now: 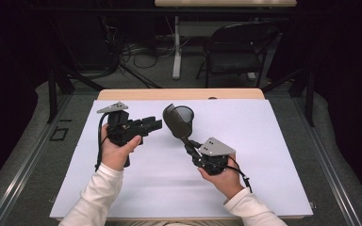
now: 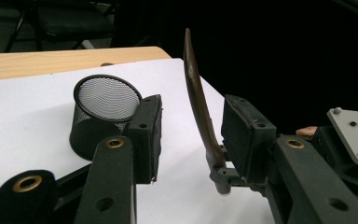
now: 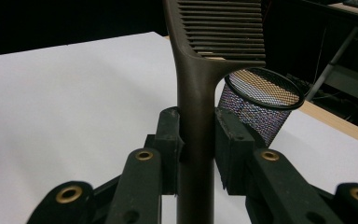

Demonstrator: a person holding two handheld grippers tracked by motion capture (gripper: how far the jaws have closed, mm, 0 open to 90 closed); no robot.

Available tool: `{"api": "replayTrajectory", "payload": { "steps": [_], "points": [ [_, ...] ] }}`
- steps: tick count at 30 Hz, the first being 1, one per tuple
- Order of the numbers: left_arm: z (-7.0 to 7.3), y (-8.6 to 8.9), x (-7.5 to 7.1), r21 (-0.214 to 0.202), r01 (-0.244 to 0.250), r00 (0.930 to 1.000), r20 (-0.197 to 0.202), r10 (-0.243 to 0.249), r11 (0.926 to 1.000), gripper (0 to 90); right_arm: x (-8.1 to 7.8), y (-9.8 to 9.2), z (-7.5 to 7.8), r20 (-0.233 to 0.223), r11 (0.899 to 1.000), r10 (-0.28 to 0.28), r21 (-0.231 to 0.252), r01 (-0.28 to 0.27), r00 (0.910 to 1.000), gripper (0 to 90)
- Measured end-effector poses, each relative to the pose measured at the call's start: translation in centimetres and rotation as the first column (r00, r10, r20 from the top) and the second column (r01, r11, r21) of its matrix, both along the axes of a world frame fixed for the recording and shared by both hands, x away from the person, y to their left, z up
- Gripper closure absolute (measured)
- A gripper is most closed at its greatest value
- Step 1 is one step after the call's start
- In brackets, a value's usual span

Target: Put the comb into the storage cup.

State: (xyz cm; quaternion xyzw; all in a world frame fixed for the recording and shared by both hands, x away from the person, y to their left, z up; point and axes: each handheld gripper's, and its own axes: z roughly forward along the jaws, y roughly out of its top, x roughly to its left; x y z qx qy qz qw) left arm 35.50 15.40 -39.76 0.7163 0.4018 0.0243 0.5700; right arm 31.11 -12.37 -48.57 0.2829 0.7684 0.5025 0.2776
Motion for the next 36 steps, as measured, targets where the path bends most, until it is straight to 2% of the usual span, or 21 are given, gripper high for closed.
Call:
{"api": "replayTrajectory", "payload": {
  "steps": [12,22,36],
  "points": [
    [0.1,-0.7,0.7,-0.006,-0.007,0.9999,-0.016,0.007,1.0000,63.2,-0.2,0.3,-0.1,-0.003,1.000,0.011,-0.002,-0.011,0.9999,72.7],
    [-0.2,-1.4,1.0,0.008,-0.005,0.9995,-0.031,0.005,1.0000,67.9,-0.2,0.4,-0.2,-0.012,1.000,0.017,0.008,-0.017,0.9998,72.7],
    [-0.3,-1.7,1.2,-0.015,-0.015,0.9990,-0.041,0.014,0.9998,74.5,-0.3,0.4,-0.2,-0.010,1.000,0.020,0.010,-0.020,0.9998,72.7]
  ]
}}
